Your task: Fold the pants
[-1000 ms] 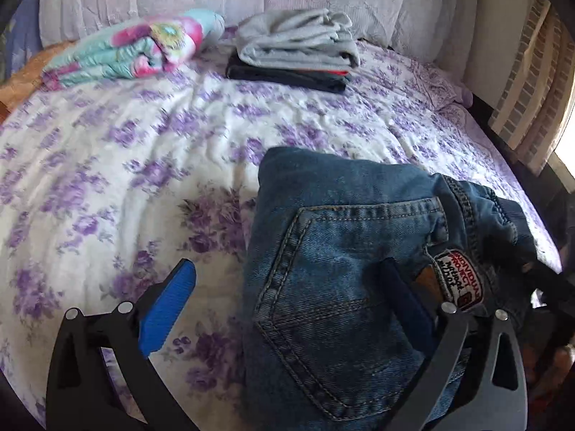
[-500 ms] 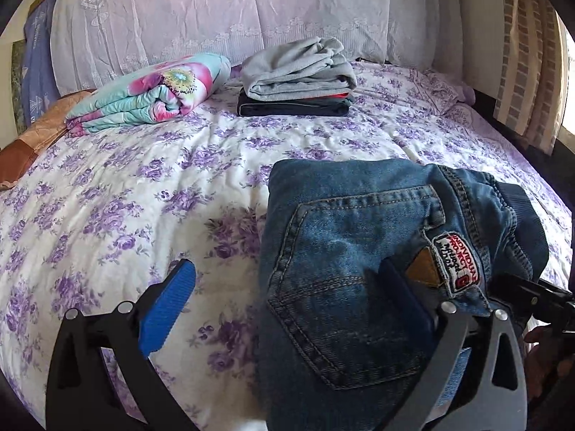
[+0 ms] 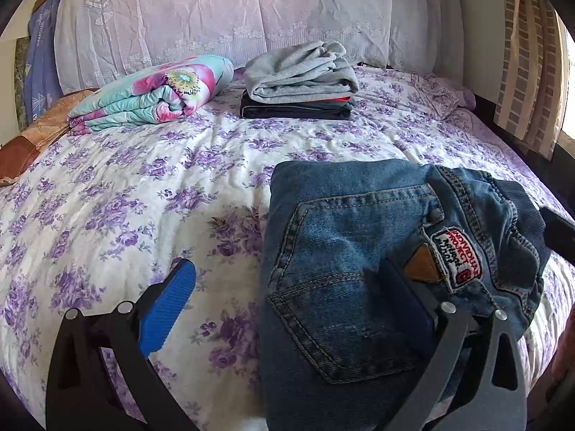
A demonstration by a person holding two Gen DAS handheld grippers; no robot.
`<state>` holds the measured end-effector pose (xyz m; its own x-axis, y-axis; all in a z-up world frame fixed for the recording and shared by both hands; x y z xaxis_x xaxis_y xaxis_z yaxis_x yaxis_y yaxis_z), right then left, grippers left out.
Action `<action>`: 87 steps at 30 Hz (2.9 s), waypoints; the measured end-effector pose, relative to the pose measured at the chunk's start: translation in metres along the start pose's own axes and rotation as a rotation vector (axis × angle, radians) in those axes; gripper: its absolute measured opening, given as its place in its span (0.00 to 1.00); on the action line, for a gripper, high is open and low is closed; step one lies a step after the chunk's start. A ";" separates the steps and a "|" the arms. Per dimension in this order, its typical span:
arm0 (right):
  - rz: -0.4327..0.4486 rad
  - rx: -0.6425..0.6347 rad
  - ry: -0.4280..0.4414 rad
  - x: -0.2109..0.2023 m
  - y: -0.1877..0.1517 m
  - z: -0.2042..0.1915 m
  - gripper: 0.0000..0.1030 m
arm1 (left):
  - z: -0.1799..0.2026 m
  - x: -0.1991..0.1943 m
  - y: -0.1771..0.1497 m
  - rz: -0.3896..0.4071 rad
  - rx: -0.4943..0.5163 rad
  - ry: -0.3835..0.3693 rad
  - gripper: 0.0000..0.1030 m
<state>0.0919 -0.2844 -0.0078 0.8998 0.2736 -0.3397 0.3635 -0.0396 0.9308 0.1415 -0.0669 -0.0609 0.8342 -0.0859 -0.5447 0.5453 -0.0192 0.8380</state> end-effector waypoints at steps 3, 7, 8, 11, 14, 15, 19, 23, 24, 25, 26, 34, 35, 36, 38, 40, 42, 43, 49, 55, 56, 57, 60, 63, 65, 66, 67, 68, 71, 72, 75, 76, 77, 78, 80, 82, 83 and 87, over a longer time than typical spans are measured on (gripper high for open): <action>-0.141 -0.096 -0.071 0.039 -0.016 -0.003 0.97 | -0.004 -0.004 0.003 -0.013 0.008 -0.018 0.96; -0.235 0.160 0.099 0.064 -0.036 0.023 0.97 | -0.020 0.002 -0.005 -0.081 -0.091 -0.129 0.96; -0.269 0.224 0.135 0.065 -0.036 0.028 0.97 | -0.025 0.003 -0.008 -0.109 -0.155 -0.183 0.96; -0.200 0.177 0.099 0.051 -0.013 0.025 0.97 | -0.033 0.000 -0.002 -0.125 -0.229 -0.220 0.96; -0.108 0.008 0.041 0.039 0.020 0.009 0.97 | -0.037 -0.009 0.031 -0.034 -0.166 -0.116 0.96; -0.099 -0.019 0.029 0.040 0.027 0.007 0.97 | -0.037 -0.007 0.043 -0.018 -0.140 -0.076 0.96; -0.279 -0.063 -0.033 0.092 0.005 0.014 0.97 | -0.025 0.041 0.042 -0.153 0.018 -0.011 0.96; -0.299 0.208 0.162 0.095 -0.011 0.037 0.97 | -0.038 0.047 0.014 -0.150 -0.131 -0.111 0.96; -0.332 0.273 0.197 0.095 -0.014 0.042 0.97 | -0.042 0.046 0.012 -0.178 -0.171 -0.163 0.96; -0.351 0.318 0.221 0.092 -0.015 0.045 0.97 | -0.046 0.045 0.011 -0.201 -0.212 -0.209 0.95; -0.357 0.339 0.244 0.087 -0.015 0.048 0.97 | -0.052 0.044 0.007 -0.230 -0.280 -0.269 0.95; -0.325 0.392 0.349 0.073 -0.034 0.050 0.97 | -0.050 0.031 -0.023 -0.310 -0.494 -0.485 0.95; -0.334 0.390 0.353 0.070 -0.035 0.048 0.97 | -0.043 0.027 -0.027 -0.343 -0.478 -0.538 0.95; -0.347 0.393 0.359 0.069 -0.035 0.048 0.97 | -0.035 0.022 -0.030 -0.363 -0.437 -0.567 0.95; -0.365 0.401 0.371 0.070 -0.035 0.049 0.97 | -0.020 0.015 -0.035 -0.363 -0.321 -0.544 0.96; -0.380 0.397 0.367 0.074 -0.034 0.048 0.97 | -0.010 0.014 -0.034 -0.344 -0.250 -0.519 0.96; -0.370 0.385 0.368 0.077 -0.032 0.042 0.97 | -0.005 0.021 -0.027 -0.330 -0.287 -0.548 0.92; -0.353 0.367 0.370 0.077 -0.031 0.038 0.92 | 0.000 0.022 -0.021 -0.320 -0.291 -0.575 0.73; -0.269 0.258 0.322 0.069 -0.004 0.028 0.66 | 0.015 0.010 0.019 -0.207 -0.137 -0.494 0.63; -0.200 0.222 0.326 0.111 0.073 0.033 0.66 | 0.000 0.040 0.109 -0.100 -0.100 -0.422 0.63; -0.207 0.231 0.326 0.131 0.087 0.038 0.66 | -0.005 0.049 0.119 -0.102 -0.112 -0.414 0.63; -0.212 0.236 0.324 0.152 0.099 0.041 0.66 | -0.011 0.062 0.131 -0.108 -0.128 -0.403 0.63; -0.236 0.237 0.302 0.210 0.124 0.048 0.66 | -0.027 0.114 0.161 -0.136 -0.168 -0.361 0.63; -0.251 0.225 0.264 0.262 0.139 0.055 0.66 | -0.037 0.158 0.173 -0.165 -0.194 -0.328 0.63; -0.278 0.240 0.254 0.295 0.139 0.062 0.66 | -0.044 0.190 0.175 -0.192 -0.212 -0.304 0.64; -0.300 0.261 0.250 0.313 0.135 0.066 0.66 | -0.048 0.204 0.173 -0.207 -0.225 -0.288 0.64; -0.315 0.276 0.243 0.327 0.130 0.071 0.66 | -0.052 0.225 0.169 -0.227 -0.241 -0.271 0.64; -0.334 0.278 0.224 0.344 0.122 0.075 0.69 | -0.054 0.236 0.164 -0.239 -0.249 -0.259 0.65; -0.260 0.299 0.239 0.364 0.112 0.084 0.80 | -0.058 0.258 0.156 -0.151 -0.206 -0.182 0.91; -0.254 0.322 0.255 0.365 0.110 0.087 0.81 | -0.057 0.258 0.156 -0.121 -0.182 -0.167 0.93; -0.252 0.327 0.273 0.365 0.110 0.088 0.82 | -0.058 0.256 0.156 -0.113 -0.180 -0.153 0.96; -0.250 0.325 0.276 0.363 0.110 0.088 0.83 | -0.058 0.254 0.154 -0.117 -0.185 -0.156 0.96; -0.253 0.325 0.276 0.361 0.109 0.088 0.86 | -0.060 0.253 0.151 -0.125 -0.198 -0.165 0.96; -0.257 0.324 0.269 0.360 0.109 0.089 0.89 | -0.062 0.253 0.149 -0.137 -0.217 -0.175 0.96; -0.242 0.282 0.200 0.351 0.113 0.091 0.94 | -0.067 0.247 0.146 -0.151 -0.246 -0.179 0.96; -0.184 0.193 0.111 0.332 0.122 0.086 0.97 | -0.066 0.241 0.147 -0.139 -0.240 -0.129 0.96; -0.129 0.121 0.028 0.318 0.129 0.081 0.97 | -0.065 0.232 0.149 -0.109 -0.200 -0.061 0.96; 0.009 -0.085 -0.193 0.280 0.139 0.059 0.97 | -0.049 0.202 0.147 -0.010 -0.031 0.115 0.95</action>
<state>0.4089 -0.2701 0.0181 0.9356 0.0836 -0.3431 0.3407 0.0423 0.9392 0.3942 -0.0385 -0.0491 0.8317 0.0287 -0.5545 0.5544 0.0114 0.8322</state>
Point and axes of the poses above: each gripper's, at about its wrist camera, not at the fingertips, and x roughly the way its jaws point, z to its right, y to its top, the point moved 6 cm from there along x, roughly the way its jaws point, and after that the axes turned 4 degrees about z, right-handed, at the moved point
